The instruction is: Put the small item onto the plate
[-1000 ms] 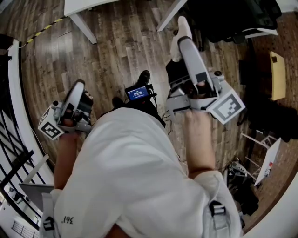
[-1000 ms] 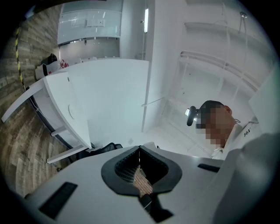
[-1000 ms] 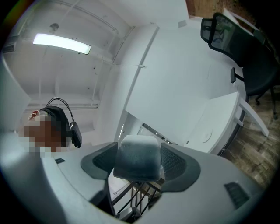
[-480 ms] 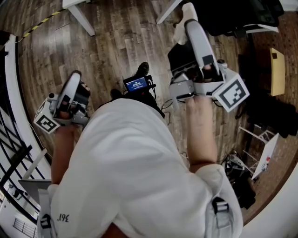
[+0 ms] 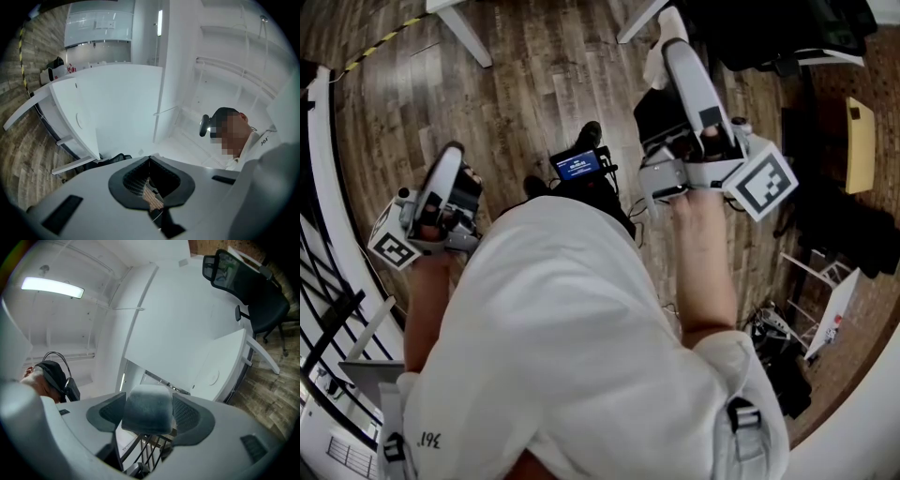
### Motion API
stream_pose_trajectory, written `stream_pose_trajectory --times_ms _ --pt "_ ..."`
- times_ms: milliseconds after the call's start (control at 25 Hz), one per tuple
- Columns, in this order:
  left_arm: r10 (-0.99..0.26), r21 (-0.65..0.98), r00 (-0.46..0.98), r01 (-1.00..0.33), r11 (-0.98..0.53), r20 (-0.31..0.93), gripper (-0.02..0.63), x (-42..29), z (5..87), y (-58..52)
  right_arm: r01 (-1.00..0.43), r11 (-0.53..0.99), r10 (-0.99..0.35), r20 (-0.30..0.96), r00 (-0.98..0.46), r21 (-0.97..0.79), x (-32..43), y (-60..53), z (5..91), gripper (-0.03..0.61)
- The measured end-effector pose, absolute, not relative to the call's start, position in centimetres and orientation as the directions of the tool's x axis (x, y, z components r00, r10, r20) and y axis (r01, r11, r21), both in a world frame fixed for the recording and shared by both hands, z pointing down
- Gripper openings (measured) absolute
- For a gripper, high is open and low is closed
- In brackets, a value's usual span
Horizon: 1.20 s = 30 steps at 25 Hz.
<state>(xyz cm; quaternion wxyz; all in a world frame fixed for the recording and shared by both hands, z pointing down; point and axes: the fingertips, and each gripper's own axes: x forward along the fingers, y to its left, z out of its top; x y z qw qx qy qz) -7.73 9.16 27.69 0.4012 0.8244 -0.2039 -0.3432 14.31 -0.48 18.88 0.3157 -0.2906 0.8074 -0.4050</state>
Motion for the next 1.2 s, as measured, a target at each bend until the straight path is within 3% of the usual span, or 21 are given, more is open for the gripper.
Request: stream_pose_trajectory --times_ms 240,400,640,800,920,1040,1120,1200 --pt "-0.67 0.834 0.647 -0.094 -0.544 -0.364 0.006 -8.9 29.8 7.3 -0.338 0.469 -0.729 -0.142 -0.669 -0.816 13.4 -4.9 23.5 0.313" --pt "-0.729 0.856 0.601 -0.14 -0.498 -0.326 0.006 -9.9 31.1 3.3 -0.499 0.391 -0.718 0.082 -0.691 -0.773 12.6 -13.6 32.7 0.313" --pt "-0.841 0.862 0.478 -0.282 -0.421 -0.254 0.006 -11.9 29.3 -8.7 -0.761 0.522 -0.631 0.426 -0.648 -0.385 8.2 -40.3 45.1 0.311" --pt "-0.883 0.855 0.419 -0.36 -0.374 -0.211 0.006 -12.3 27.8 -16.1 -0.802 0.589 -0.612 0.593 -0.523 -0.1 3.2 -56.3 50.2 0.311" --pt "-0.91 0.858 0.363 -0.384 -0.341 -0.2 0.006 -11.6 26.8 -19.8 -0.796 0.605 -0.571 0.698 -0.432 0.003 2.0 -61.7 54.0 0.311" --pt "-0.92 0.862 0.342 -0.39 -0.324 -0.191 0.005 -11.9 27.0 -22.4 -0.792 0.607 -0.605 0.688 -0.402 0.071 2.0 -64.5 54.7 0.33" --pt "-0.921 0.864 0.339 -0.386 -0.322 -0.192 0.006 -12.1 27.3 -23.4 -0.772 0.634 -0.621 0.618 -0.482 0.035 0.7 -64.3 53.2 0.431" --pt "-0.913 0.864 0.351 -0.374 -0.338 -0.205 0.006 -11.9 27.4 -24.4 -0.753 0.656 -0.629 0.515 -0.582 -0.051 0.7 -62.2 50.1 0.457"
